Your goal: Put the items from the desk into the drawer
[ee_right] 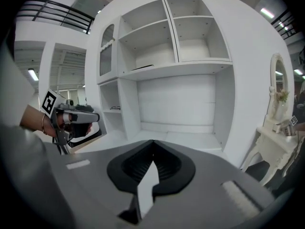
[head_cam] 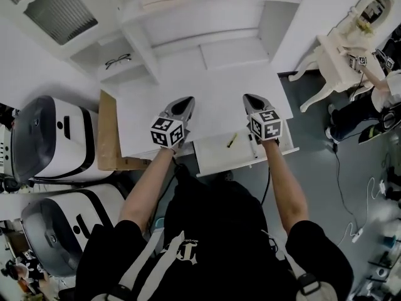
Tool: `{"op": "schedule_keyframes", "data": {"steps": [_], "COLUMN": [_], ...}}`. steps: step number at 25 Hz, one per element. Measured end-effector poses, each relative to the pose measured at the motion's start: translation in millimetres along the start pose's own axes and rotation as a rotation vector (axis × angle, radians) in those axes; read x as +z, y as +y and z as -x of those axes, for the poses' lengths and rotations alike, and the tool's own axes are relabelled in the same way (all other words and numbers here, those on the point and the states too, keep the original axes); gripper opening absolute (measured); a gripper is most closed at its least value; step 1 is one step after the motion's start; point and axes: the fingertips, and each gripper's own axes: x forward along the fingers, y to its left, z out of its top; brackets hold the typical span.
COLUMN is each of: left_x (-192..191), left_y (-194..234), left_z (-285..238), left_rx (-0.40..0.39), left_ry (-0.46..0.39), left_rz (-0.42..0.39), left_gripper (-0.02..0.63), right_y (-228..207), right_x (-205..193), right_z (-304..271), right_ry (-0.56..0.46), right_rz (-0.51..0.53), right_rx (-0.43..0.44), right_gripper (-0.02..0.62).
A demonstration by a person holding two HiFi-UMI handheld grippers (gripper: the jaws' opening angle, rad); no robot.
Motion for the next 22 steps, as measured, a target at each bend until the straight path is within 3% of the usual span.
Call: {"op": "schedule_keyframes", "data": {"steps": [8,22], "left_x": [-6,-12], "left_y": [-1,-14], "left_z": [15,15], "left_rx": [0.053,0.077], "left_ry": [-0.026,-0.064], "left_rz": [0.006,0.04], "left_gripper": [0.005,0.005], "right_y": [21,26], "right_x": [9,8], "right_z": [2,11], "right_ry": [-0.034,-0.041], "right_rz": [0.05,0.1], "right_rx": [0.065,0.114], "right_gripper": [0.003,0.003]}}
